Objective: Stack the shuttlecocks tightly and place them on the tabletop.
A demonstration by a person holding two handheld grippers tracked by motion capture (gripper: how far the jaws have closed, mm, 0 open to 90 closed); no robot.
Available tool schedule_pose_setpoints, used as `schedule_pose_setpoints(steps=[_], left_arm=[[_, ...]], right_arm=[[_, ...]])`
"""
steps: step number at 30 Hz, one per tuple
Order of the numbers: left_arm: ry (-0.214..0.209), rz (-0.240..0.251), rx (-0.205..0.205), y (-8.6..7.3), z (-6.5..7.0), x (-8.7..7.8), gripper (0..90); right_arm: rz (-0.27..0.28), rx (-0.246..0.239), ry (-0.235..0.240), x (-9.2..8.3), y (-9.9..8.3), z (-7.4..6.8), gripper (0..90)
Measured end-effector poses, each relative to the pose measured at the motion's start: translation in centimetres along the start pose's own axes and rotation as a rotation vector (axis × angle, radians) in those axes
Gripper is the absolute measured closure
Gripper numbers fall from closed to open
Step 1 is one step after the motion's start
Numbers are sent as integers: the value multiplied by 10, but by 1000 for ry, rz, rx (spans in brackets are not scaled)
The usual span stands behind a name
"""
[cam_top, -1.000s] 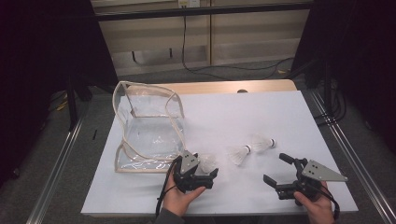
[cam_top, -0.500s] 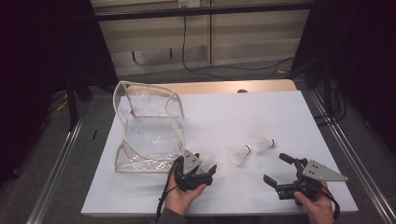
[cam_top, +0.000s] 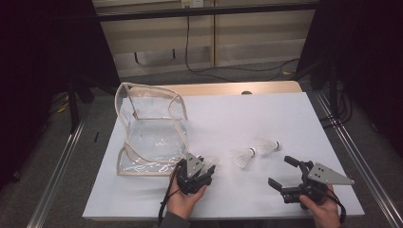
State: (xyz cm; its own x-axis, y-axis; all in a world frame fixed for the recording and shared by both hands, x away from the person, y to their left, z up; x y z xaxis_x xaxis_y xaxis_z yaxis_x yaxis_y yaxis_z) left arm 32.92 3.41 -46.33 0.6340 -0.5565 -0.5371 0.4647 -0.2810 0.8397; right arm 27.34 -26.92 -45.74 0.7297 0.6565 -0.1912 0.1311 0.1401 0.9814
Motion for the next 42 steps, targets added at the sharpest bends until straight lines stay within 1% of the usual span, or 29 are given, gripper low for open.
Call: schedule_pose_setpoints(steps=[3,4,7,9,11,14,15,16,18,19,21,24,27,29,31,33,34,36,37,38,42], left_arm=[[10,-2,0,0,-1,-1,588],[19,-6,1,0,-2,-1,607],[23,-10,-1,0,-3,-2,649],[27,-18,-2,0,-4,-4,710],[33,-24,1,0,-4,-4,719],[34,-26,0,0,-5,-5,759],[36,-25,-5,0,-5,-6,788],[36,-26,-14,0,-5,-6,788],[40,-30,-19,0,-6,-9,847],[40,-30,-19,0,-6,-9,863],[47,-26,-18,1,-6,-11,879],[44,-13,-20,2,-4,-14,900],[22,-4,-26,3,1,-16,900],[2,-12,-34,5,5,-16,900],[-4,-12,-41,6,6,-17,900],[-23,-13,-60,9,8,-18,900],[-23,-13,-60,9,8,-18,900],[-32,-5,-82,11,9,-20,900],[-27,-8,-89,13,8,-21,900],[-29,-4,-111,15,7,-22,900],[-33,5,-124,20,8,-24,900]], right_arm=[[1,-2,1,0,0,0,14],[0,-4,1,0,0,0,14],[0,-5,2,0,0,0,14],[1,-5,1,0,0,0,14],[4,-6,-1,0,0,0,14],[4,-4,-1,0,0,0,14],[4,-6,-1,0,0,0,14],[4,-6,-1,0,0,0,14],[4,-5,-1,0,0,0,14],[3,-3,0,0,0,0,14],[2,-2,0,0,0,0,14],[2,-3,-1,0,0,0,14],[3,-4,0,0,0,0,14],[5,-4,0,-1,0,0,14],[4,-5,-1,-1,0,0,14],[4,-5,-2,-1,0,0,14],[4,-5,-2,-1,0,0,14],[3,-7,-1,-1,0,0,14],[3,-9,0,-1,0,0,14],[3,-8,3,-1,0,-1,14],[2,-8,3,-1,1,-1,14]])
Point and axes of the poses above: each handheld gripper's, and its own axes: x roughly forward along the jaws, y roughly out of its top, z roughly to its right, the point moved 4 cm from there along x, roughly forward along the jaws, and after that the axes turned 7 degrees about -x, right-handed, at the moved point
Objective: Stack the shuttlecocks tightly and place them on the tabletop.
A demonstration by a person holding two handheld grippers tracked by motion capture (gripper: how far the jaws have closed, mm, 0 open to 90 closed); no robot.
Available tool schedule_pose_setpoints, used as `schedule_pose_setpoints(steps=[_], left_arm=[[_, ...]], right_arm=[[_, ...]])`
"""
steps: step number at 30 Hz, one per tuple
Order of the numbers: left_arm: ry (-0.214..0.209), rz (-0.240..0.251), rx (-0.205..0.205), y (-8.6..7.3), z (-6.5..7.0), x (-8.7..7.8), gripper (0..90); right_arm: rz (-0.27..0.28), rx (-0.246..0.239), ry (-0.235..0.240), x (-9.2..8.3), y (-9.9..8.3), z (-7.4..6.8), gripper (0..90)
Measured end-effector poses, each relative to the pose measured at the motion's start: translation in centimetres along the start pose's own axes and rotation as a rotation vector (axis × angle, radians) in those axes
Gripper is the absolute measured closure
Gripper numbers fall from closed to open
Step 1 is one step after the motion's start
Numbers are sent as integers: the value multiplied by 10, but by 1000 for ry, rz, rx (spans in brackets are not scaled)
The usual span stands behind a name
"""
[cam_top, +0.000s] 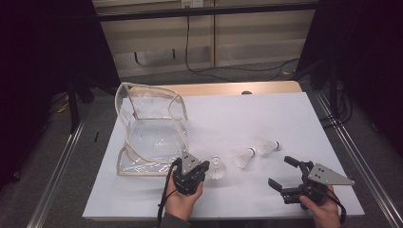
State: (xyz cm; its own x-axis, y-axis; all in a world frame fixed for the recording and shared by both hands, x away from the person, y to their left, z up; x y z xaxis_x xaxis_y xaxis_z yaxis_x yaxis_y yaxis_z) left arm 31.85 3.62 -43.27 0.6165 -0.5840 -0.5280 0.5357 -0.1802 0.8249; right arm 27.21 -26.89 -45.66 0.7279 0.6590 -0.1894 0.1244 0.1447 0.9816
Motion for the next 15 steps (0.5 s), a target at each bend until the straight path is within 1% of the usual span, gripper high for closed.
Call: schedule_pose_setpoints(steps=[4,5,8,10,12,15], left_arm=[[-1,19,-20,6,3,-2,900],[0,23,-13,8,3,-2,900],[-3,32,-27,10,6,-2,900],[-6,30,-24,12,8,-2,900],[-6,35,-31,15,11,-1,900],[-8,44,-59,18,12,0,900]], right_arm=[[2,3,-8,-1,0,2,13],[2,4,-9,-1,0,2,13],[4,7,-10,-1,0,2,13],[2,6,-8,-2,0,2,13],[4,1,-7,-1,0,2,13],[3,6,-7,-2,0,2,13]])
Point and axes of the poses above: each handheld gripper's, and its own axes: x roughly forward along the jaws, y roughly out of its top, z roughly to its right, the point moved 4 cm from there along x, roughly forward along the jaws, and after that the axes turned 7 degrees about -x, right-handed, at the moved point
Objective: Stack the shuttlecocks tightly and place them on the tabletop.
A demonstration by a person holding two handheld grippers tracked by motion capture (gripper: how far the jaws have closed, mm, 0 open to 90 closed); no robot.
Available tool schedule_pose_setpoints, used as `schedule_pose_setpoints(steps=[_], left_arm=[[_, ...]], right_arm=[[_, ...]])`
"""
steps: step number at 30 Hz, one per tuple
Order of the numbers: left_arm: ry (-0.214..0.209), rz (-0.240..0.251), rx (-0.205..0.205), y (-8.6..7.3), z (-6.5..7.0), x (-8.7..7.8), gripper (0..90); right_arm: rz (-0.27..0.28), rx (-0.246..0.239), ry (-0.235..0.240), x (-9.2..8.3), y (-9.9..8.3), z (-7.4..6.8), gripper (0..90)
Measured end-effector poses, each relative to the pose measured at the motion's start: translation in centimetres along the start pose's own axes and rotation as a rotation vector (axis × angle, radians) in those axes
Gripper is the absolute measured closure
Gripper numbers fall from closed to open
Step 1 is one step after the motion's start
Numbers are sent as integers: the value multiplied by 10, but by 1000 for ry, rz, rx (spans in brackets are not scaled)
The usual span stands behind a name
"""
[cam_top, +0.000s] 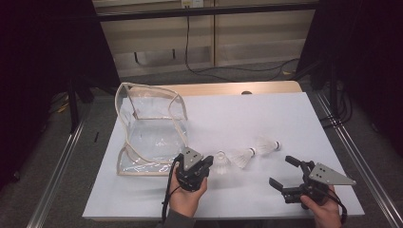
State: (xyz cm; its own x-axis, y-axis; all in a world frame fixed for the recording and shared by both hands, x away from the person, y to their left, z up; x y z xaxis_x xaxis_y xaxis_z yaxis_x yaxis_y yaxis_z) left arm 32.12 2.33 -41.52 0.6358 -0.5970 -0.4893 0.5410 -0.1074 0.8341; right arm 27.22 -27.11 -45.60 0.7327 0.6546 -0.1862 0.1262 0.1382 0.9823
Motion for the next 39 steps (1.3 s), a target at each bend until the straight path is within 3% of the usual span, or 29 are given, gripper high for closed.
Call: schedule_pose_setpoints(steps=[5,9,14,21,28,34,39], left_arm=[[25,8,2,6,5,4,900],[33,12,-34,14,7,11,900],[60,19,-38,23,7,18,900],[65,18,-52,35,14,34,900],[100,18,-71,48,12,43,900],[87,21,-115,54,8,48,900],[105,10,-145,55,-1,54,900]], right_arm=[[1,-4,1,0,0,0,13],[0,1,-1,0,0,0,13],[0,-3,1,0,0,0,12],[4,-3,-3,0,0,0,12],[4,0,-1,-1,0,1,12],[4,1,1,0,0,1,12],[4,3,3,0,0,1,12]])
Point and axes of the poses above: each handheld gripper's, and its own axes: x roughly forward along the jaws, y roughly out of its top, z roughly to its right, the point moved 4 cm from there along x, roughly forward along the jaws, and after that the axes turned 7 degrees about -x, right-handed, at the moved point
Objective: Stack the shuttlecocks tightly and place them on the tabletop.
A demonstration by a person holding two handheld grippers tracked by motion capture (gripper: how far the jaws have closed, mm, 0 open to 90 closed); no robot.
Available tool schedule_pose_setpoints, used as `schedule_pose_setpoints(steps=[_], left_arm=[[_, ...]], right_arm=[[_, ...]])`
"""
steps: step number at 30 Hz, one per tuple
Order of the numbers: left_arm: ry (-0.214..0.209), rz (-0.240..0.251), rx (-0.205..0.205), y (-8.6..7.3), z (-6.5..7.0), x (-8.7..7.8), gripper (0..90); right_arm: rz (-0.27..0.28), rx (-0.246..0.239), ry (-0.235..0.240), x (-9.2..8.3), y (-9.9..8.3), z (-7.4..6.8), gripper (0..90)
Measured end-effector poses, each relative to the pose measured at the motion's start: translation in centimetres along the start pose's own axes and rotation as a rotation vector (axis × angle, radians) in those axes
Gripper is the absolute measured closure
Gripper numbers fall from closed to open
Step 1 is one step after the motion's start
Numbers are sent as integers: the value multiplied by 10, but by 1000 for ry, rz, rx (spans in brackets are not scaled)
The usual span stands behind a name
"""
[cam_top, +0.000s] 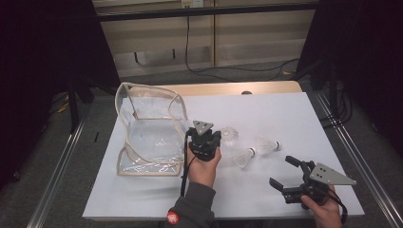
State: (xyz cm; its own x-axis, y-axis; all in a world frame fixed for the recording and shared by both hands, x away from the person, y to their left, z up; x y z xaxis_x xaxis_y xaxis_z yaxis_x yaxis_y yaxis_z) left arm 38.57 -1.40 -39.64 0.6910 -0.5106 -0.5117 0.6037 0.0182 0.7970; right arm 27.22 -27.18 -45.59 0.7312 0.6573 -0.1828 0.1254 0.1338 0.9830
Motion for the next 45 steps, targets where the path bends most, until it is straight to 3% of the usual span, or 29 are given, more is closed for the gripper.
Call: schedule_pose_setpoints(steps=[10,32,39,45], left_arm=[[40,-10,-22,2,-9,12,900],[136,-21,-19,-1,-14,35,900],[176,-61,-25,-7,-19,47,900],[173,-76,-39,-9,-21,52,898]], right_arm=[[1,2,2,0,0,-1,13],[0,-1,10,1,0,-1,12],[2,-3,10,0,0,-1,12],[1,0,11,0,0,-1,12]])
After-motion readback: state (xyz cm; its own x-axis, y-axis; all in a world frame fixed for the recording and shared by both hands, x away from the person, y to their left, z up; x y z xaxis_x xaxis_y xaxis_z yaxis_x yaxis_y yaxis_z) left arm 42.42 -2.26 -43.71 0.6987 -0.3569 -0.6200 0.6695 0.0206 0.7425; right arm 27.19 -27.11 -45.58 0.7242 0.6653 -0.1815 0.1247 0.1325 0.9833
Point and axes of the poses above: each handheld gripper's, and its own axes: x roughly forward along the jaws, y roughly out of its top, z roughly to its right, the point moved 4 cm from there along x, roughly forward along the jaws, and after that the axes turned 7 degrees about -x, right-handed, at the moved point
